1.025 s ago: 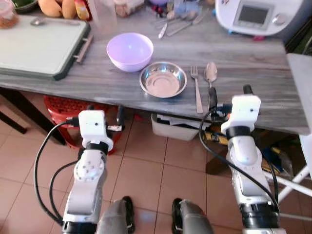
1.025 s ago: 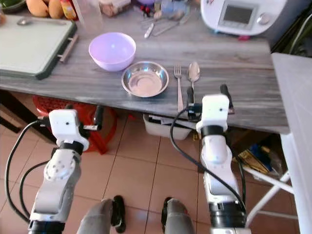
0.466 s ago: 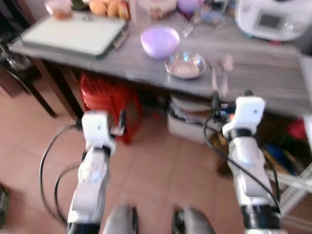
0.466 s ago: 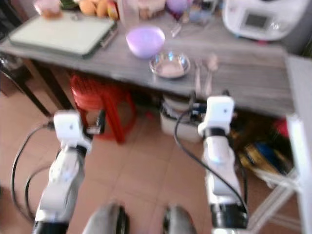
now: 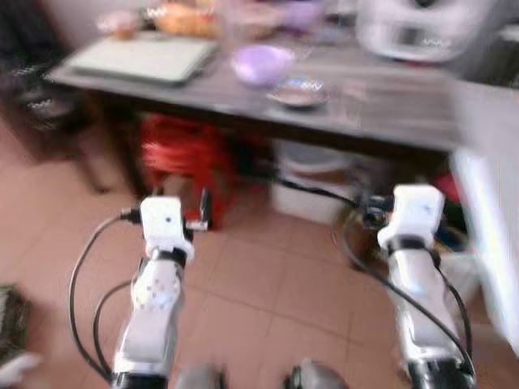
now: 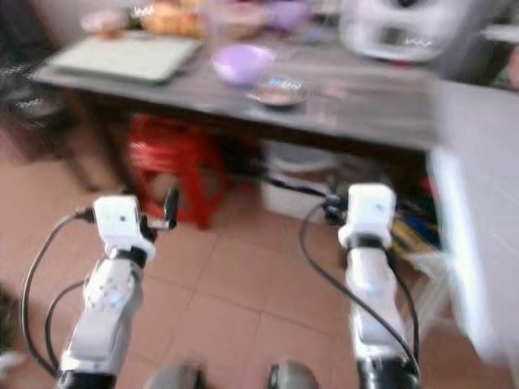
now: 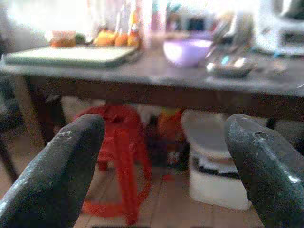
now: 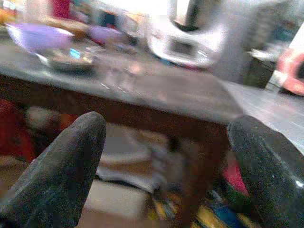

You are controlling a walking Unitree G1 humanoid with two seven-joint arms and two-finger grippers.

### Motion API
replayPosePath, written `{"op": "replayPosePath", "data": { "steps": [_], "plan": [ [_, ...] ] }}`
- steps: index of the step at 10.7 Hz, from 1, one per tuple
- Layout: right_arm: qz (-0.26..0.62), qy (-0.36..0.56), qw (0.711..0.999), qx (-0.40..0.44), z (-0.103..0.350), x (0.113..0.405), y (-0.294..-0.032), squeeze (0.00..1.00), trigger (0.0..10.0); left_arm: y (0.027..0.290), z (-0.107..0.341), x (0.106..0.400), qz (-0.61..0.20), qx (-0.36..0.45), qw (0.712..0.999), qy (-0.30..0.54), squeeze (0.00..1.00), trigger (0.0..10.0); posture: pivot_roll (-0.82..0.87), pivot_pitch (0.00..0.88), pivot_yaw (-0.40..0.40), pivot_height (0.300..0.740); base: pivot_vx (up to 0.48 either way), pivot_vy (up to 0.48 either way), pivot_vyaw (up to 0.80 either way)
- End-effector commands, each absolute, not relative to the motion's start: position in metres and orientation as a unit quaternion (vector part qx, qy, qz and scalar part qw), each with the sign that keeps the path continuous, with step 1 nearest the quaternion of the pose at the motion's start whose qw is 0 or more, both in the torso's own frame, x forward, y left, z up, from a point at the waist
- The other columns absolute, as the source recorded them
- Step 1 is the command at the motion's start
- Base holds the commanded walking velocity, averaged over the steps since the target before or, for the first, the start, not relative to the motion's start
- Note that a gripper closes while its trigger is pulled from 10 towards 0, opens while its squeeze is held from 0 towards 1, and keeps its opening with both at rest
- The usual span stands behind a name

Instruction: Setting the table

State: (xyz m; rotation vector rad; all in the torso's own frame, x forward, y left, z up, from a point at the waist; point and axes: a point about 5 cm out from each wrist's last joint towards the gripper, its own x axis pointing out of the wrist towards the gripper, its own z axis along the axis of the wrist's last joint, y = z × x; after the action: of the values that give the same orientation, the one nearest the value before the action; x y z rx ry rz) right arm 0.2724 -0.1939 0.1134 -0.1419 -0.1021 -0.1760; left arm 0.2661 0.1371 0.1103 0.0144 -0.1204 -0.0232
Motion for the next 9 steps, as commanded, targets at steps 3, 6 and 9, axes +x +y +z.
{"op": "replayPosePath", "data": {
  "steps": [3, 6, 9],
  "plan": [
    [-0.069, -0.062, 0.994, -0.050, 0.112, 0.263, -0.183, 0.00, 10.0, 0.148, 0.099, 0.266, 0.002, 0.029, 0.999, -0.043, 0.00, 10.0, -0.06, 0.019, 0.011, 0.740, 0.000, 0.000, 0.00],
    [-0.057, -0.063, 0.995, -0.046, 0.117, 0.270, -0.187, 0.00, 10.0, 0.140, 0.098, 0.265, -0.034, 0.010, 0.998, -0.046, 0.00, 10.0, -0.07, 0.037, 0.009, 0.740, 0.000, -0.112, -0.46],
    [-0.038, -0.075, 0.995, -0.049, 0.123, 0.276, -0.180, 0.00, 10.0, 0.139, 0.103, 0.262, -0.047, 0.006, 0.997, -0.054, 0.00, 10.0, -0.06, 0.075, 0.011, 0.740, 0.000, -0.465, -0.69]
  ]
}}
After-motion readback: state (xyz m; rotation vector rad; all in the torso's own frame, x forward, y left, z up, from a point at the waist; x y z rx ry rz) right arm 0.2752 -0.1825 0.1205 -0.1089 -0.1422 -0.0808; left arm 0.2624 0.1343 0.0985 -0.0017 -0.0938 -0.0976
